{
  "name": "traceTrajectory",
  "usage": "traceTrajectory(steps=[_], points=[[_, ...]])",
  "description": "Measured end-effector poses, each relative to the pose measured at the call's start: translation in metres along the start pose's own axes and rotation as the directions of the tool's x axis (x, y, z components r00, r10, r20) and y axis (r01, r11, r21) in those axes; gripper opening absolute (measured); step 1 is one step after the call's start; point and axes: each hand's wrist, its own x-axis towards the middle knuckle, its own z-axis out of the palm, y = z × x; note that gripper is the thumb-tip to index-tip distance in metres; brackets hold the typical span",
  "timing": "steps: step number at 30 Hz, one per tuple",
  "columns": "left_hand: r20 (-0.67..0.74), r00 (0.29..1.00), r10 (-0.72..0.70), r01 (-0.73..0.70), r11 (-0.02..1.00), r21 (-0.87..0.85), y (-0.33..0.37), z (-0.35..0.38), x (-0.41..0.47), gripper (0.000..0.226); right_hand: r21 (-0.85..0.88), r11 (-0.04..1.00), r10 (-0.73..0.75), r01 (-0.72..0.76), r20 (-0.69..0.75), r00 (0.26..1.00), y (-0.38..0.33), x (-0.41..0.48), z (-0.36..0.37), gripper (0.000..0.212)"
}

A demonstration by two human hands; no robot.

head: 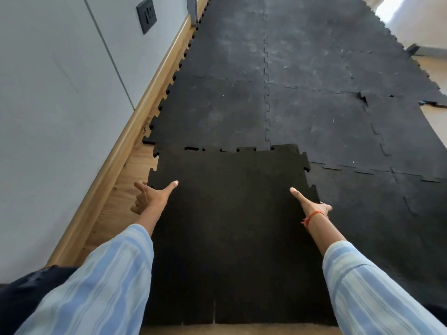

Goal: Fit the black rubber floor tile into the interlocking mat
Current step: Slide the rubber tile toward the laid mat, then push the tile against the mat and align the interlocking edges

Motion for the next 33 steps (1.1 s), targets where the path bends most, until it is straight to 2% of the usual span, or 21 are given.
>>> traceTrajectory(steps=[3,7,10,12,14,16,18,20,21,22,24,25,28,29,30,31,32,33], points=[[0.045,0.999,0.025,-0.025,1.000,-0.010,0.008,-0.017,0.028,0.108,0.021,1.000,-0.013,0.010,0.169,0.986,-0.012,-0.012,0.014,0.120],[0.096,0.993,0.073,-0.068,0.996,-0.057,0.013,-0.037,0.066,0.116,0.006,0.999,-0.042,0.042,0.265,0.963,-0.016,-0.018,0.035,0.119],[0.106,0.993,0.054,-0.050,0.998,-0.045,0.016,-0.047,0.084,0.119,-0.050,0.996,-0.051,0.073,0.351,0.935,-0.012,-0.018,0.052,0.118],[0.233,0.969,0.078,-0.082,0.997,0.006,0.020,-0.048,0.084,0.130,-0.166,0.980,-0.028,0.106,0.413,0.910,-0.012,-0.024,0.062,0.115],[0.455,0.888,0.062,-0.171,0.965,0.201,0.021,-0.039,0.072,0.135,-0.309,0.941,0.011,0.142,0.443,0.896,-0.013,-0.034,0.071,0.107],[0.575,0.818,-0.007,-0.322,0.822,0.469,0.018,-0.021,0.054,0.138,-0.514,0.825,0.018,0.236,0.442,0.897,-0.012,-0.049,0.083,0.096],[0.569,0.822,-0.017,-0.419,0.658,0.625,0.015,-0.008,0.040,0.142,-0.716,0.617,-0.019,0.326,0.401,0.916,-0.003,-0.064,0.097,0.095],[0.533,0.846,-0.022,-0.430,0.562,0.706,0.017,-0.003,0.034,0.143,-0.845,0.365,-0.066,0.390,0.395,0.916,0.012,-0.075,0.110,0.107],[0.521,0.853,-0.024,-0.437,0.514,0.738,0.019,-0.003,0.032,0.142,-0.874,0.273,-0.069,0.403,0.400,0.914,0.020,-0.077,0.115,0.116],[0.521,0.853,-0.026,-0.451,0.466,0.761,0.022,-0.001,0.028,0.140,-0.891,0.224,-0.051,0.394,0.393,0.918,0.025,-0.079,0.117,0.125],[0.554,0.832,-0.038,-0.488,0.424,0.763,0.023,0.004,0.016,0.137,-0.898,0.207,-0.008,0.388,0.395,0.919,0.022,-0.081,0.113,0.130],[0.582,0.812,-0.053,-0.510,0.419,0.751,0.025,0.007,0.008,0.136,-0.884,0.247,0.024,0.398,0.416,0.909,0.016,-0.079,0.109,0.128],[0.668,0.734,-0.123,-0.581,0.395,0.712,0.032,0.011,-0.011,0.132,-0.793,0.490,0.144,0.363,0.484,0.863,0.007,-0.077,0.097,0.116],[0.676,0.724,-0.139,-0.587,0.390,0.709,0.034,0.012,-0.014,0.129,-0.774,0.524,0.160,0.355,0.499,0.852,0.009,-0.080,0.097,0.109],[0.676,0.723,-0.146,-0.591,0.376,0.714,0.038,0.012,-0.015,0.126,-0.777,0.518,0.183,0.358,0.509,0.841,0.010,-0.085,0.098,0.098],[0.674,0.722,-0.154,-0.597,0.353,0.720,0.044,0.012,-0.015,0.122,-0.812,0.441,0.202,0.383,0.506,0.839,0.011,-0.091,0.102,0.085],[0.678,0.714,-0.172,-0.607,0.331,0.723,0.048,0.013,-0.014,0.117,-0.847,0.323,0.184,0.422,0.493,0.850,0.014,-0.095,0.109,0.070],[0.685,0.702,-0.193,-0.619,0.309,0.722,0.052,0.015,-0.013,0.111,-0.856,0.220,0.117,0.468,0.499,0.859,0.016,-0.099,0.115,0.057]])
